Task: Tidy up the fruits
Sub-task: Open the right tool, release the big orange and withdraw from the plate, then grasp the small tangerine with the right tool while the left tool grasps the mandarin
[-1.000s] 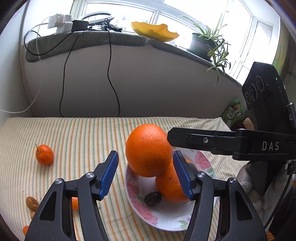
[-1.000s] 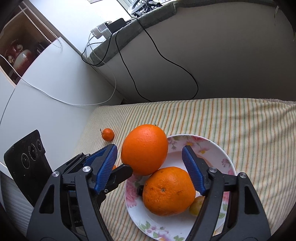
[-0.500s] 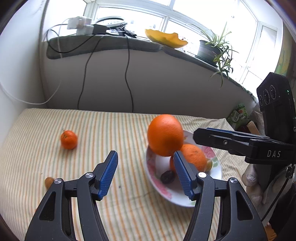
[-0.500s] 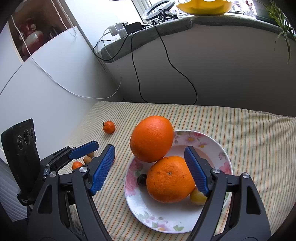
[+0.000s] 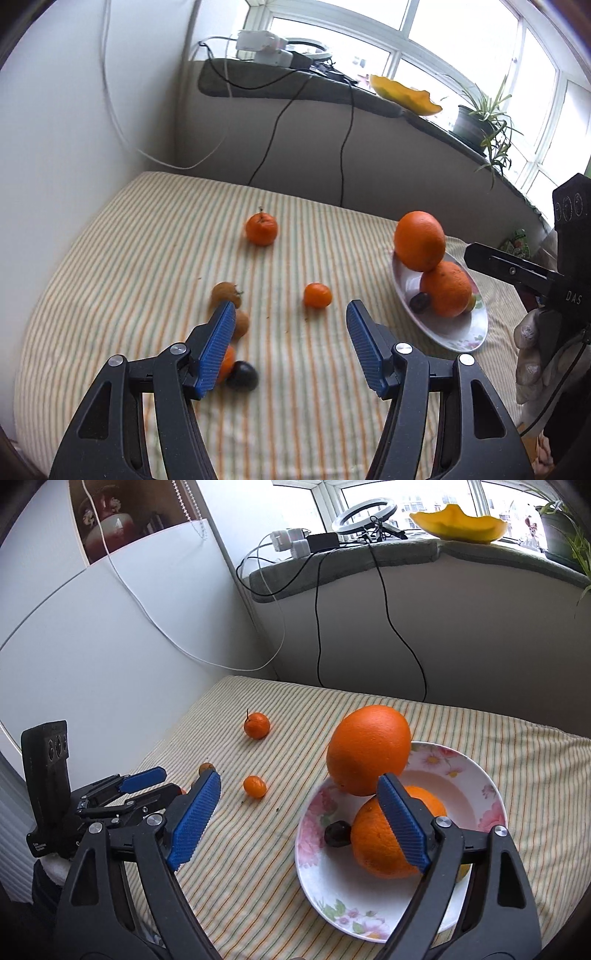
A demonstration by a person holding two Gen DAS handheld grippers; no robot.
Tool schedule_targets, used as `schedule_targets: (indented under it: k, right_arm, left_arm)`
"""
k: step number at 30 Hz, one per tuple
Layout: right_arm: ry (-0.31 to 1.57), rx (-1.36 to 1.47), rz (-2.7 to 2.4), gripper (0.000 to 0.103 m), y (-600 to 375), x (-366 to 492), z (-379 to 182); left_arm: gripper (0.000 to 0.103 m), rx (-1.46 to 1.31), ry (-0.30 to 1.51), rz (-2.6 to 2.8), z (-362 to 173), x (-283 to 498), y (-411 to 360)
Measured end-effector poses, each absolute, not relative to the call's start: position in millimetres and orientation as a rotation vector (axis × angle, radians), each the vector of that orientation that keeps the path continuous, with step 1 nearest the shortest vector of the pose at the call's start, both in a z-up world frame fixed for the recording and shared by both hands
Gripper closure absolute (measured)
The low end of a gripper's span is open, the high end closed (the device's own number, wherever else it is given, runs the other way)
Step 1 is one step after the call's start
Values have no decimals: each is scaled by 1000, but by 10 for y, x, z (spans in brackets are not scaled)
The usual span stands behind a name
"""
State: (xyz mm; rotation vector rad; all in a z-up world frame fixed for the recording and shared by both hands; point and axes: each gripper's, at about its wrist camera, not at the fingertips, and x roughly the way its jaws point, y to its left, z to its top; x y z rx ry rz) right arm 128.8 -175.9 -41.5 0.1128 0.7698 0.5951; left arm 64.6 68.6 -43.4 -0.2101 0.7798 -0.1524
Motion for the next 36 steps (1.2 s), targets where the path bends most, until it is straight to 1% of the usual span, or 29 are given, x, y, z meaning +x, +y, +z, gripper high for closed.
schedule_targets:
  k: [11,20,25,29,34,36]
  right_arm:
    - [771,-78,708,14,-1188,1025,-516]
    - [816,-160,729,15,-856,1122,-656]
    - [856,-210,731,33,-677,1279,-748]
    - [886,-258,703,42,-545,1402,-872]
    - [926,-313,688,50,-427,1498,-1011]
    - [936,-323,679,52,-397,1534,-1055]
  left_arm:
    - [41,-302,825,-50,-669,372,1207]
    - [46,-368,837,-76,-750,389,1350]
    - [51,-366,842,-91,-766,445,1318]
    - [55,-365,848,-106,-786,481,1298]
    - [57,-380,858,-115,-826,530,1300]
    - [57,-381,862,-119,-841,555,1295]
